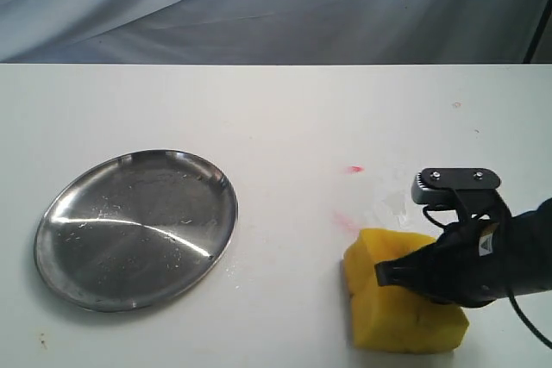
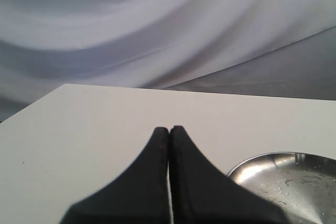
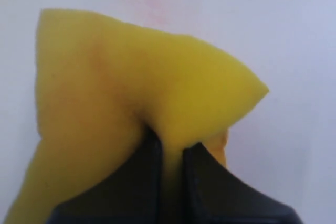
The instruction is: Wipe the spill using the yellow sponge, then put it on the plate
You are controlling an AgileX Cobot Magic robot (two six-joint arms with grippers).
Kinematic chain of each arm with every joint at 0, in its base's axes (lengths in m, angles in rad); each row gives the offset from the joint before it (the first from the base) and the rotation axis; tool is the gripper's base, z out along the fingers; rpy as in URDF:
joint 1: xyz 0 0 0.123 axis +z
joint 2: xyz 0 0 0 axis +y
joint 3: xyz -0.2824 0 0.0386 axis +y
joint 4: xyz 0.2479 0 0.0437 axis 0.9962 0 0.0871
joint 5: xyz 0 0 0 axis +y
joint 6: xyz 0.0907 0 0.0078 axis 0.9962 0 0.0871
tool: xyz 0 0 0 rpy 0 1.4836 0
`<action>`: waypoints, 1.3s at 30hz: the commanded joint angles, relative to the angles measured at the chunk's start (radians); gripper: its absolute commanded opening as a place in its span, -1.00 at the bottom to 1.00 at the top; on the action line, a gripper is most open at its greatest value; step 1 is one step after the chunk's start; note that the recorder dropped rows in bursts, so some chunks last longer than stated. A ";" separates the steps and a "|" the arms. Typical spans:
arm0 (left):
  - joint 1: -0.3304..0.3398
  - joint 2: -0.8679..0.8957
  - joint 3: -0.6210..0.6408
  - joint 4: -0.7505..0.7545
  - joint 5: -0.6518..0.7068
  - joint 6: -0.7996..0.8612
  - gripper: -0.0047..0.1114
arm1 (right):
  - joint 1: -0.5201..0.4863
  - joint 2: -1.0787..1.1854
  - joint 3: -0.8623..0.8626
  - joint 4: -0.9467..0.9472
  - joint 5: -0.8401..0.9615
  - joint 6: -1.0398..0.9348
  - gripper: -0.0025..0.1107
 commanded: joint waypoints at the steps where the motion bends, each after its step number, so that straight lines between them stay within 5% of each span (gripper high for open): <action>1: 0.003 -0.002 0.005 0.002 -0.003 -0.002 -0.92 | -0.108 -0.003 0.008 -0.058 -0.076 0.075 -0.96; 10: 0.003 -0.002 0.005 0.002 -0.003 -0.002 -0.92 | -0.303 0.118 -0.147 -0.100 -0.131 0.121 -0.96; 15: 0.003 -0.002 0.005 0.002 -0.003 -0.002 -0.92 | -0.279 0.355 -0.379 -0.100 -0.043 0.122 -0.96; 20: 0.003 -0.002 0.005 0.002 -0.003 -0.002 -0.92 | -0.148 0.484 -0.566 -0.100 0.147 0.036 -0.96; 29: 0.003 -0.002 0.005 0.002 -0.003 -0.002 -0.92 | 0.013 0.377 -0.358 -0.050 0.086 0.036 -0.96; 39: 0.003 -0.002 0.005 0.002 -0.003 -0.002 -0.92 | -0.072 0.210 -0.048 -0.041 -0.054 0.068 -0.96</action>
